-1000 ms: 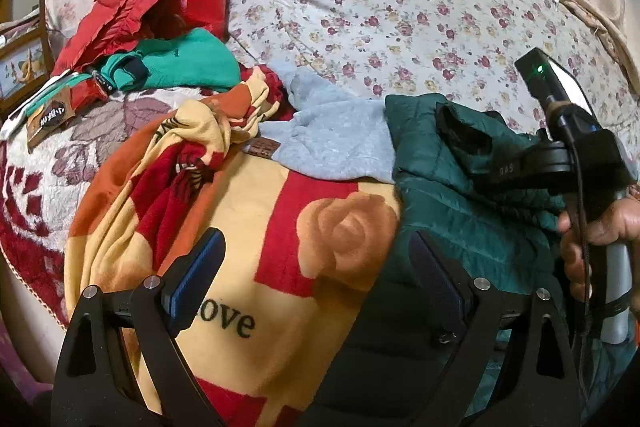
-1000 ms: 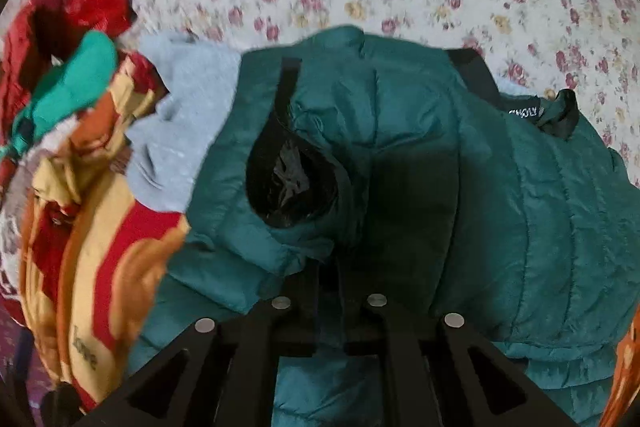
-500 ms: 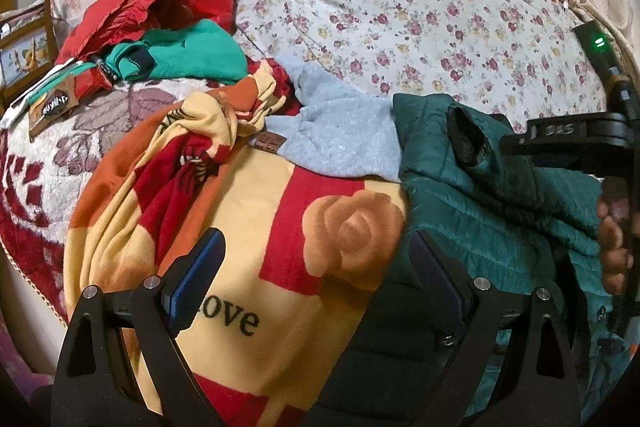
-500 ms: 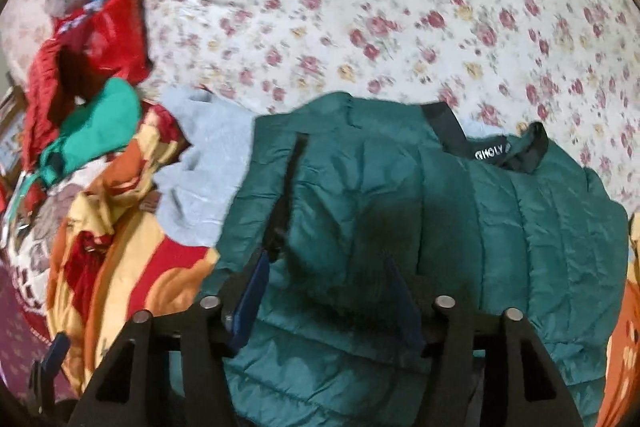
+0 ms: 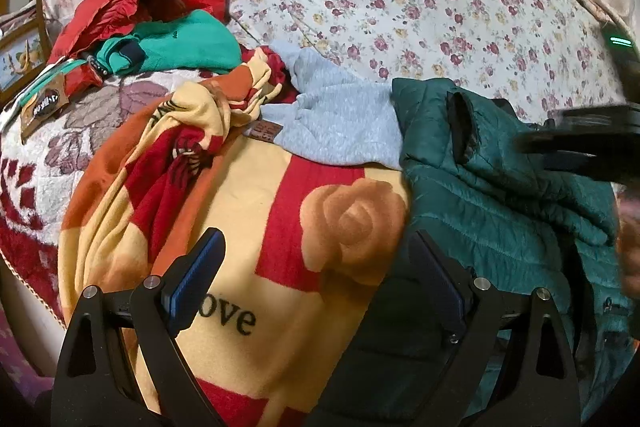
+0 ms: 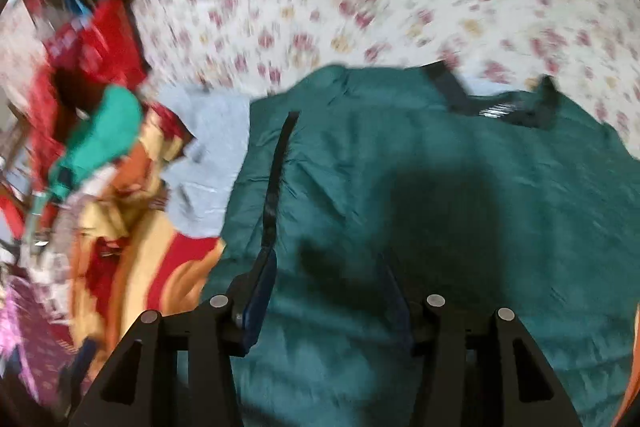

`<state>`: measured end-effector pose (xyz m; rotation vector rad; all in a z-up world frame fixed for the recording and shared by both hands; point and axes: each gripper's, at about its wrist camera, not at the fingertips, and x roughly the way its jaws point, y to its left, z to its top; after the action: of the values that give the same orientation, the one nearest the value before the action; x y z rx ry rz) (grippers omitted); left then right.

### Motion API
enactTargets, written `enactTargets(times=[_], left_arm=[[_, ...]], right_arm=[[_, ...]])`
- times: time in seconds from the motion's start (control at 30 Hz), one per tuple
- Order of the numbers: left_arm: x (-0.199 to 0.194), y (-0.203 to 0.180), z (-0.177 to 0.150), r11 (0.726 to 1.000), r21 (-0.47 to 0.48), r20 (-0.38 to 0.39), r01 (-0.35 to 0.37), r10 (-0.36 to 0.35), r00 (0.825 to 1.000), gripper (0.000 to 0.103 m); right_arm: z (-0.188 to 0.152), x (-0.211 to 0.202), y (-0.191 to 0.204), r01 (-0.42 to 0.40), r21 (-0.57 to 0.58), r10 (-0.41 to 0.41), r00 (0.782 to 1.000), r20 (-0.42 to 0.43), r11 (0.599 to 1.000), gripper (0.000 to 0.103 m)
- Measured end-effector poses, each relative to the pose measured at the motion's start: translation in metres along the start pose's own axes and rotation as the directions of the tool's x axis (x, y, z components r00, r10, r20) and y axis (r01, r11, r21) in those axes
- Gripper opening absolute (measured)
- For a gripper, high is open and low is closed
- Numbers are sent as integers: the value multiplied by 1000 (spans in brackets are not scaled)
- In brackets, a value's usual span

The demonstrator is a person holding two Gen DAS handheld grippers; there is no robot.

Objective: Fold large clothes

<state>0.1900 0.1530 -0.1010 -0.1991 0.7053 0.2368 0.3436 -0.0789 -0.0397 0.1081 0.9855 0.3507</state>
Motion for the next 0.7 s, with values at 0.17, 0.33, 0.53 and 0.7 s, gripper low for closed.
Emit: enactTargets(times=[0.17,0.33,0.53,0.7], left_arm=[[-11,2,0,999,36,-5,23,-23,1000,93],[-31,21,4,999,-17,-37,45,-46,998,93],[-29,49,12,968,-173,-187,184,-215,959,93],[-12,39,8,972,-111,-281,208,-232,931,93]], right_arm=[[-61,-87,-65,20,81,-24,998,53,996,50],[-134,-153,-141,100,213,-121,989,85,972,53],[-203,-176,-222,130,402,-168,984,60,906,61],[-220,-170,-266,41,523,-101,991,88,852,61]])
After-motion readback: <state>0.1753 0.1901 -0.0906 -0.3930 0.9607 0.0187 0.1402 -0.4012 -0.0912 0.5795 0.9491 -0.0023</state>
